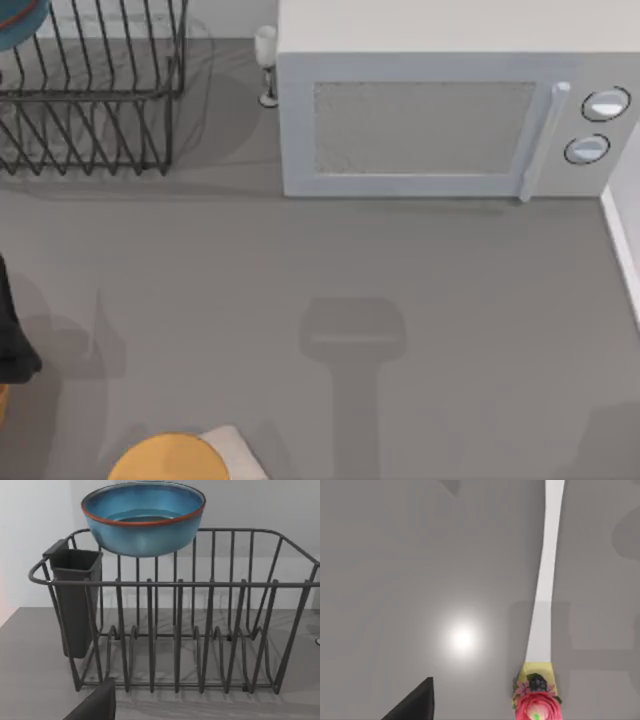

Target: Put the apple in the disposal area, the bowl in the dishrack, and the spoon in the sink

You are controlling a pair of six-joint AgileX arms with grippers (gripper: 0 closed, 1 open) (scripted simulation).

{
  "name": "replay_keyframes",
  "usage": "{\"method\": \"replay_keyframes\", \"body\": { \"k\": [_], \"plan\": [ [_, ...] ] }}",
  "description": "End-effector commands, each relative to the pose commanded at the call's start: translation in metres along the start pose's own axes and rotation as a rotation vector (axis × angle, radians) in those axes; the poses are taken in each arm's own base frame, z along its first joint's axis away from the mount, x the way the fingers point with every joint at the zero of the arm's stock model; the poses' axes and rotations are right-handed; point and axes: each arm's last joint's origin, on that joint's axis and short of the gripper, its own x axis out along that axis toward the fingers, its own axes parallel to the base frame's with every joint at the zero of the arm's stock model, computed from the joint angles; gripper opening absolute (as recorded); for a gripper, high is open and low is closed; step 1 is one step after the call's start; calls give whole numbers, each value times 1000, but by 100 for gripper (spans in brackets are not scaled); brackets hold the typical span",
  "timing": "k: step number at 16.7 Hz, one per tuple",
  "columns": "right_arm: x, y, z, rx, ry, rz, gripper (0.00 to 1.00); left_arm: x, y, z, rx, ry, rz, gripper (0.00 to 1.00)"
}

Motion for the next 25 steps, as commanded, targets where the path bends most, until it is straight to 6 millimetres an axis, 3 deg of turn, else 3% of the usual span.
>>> {"method": "replay_keyframes", "body": {
  "k": [5,14,20,25],
  "plan": [
    [4,-1,0,-2,-1,0,100,0,0,0,0,0,0,100],
    [89,-2,-2,0,5,-4,100,0,0,0,0,0,0,100],
    [100,0,0,0,0,0,100,0,0,0,0,0,0,100],
    [100,0,0,0,0,0,62,0,0,0,0,0,0,100]
  ]
}}
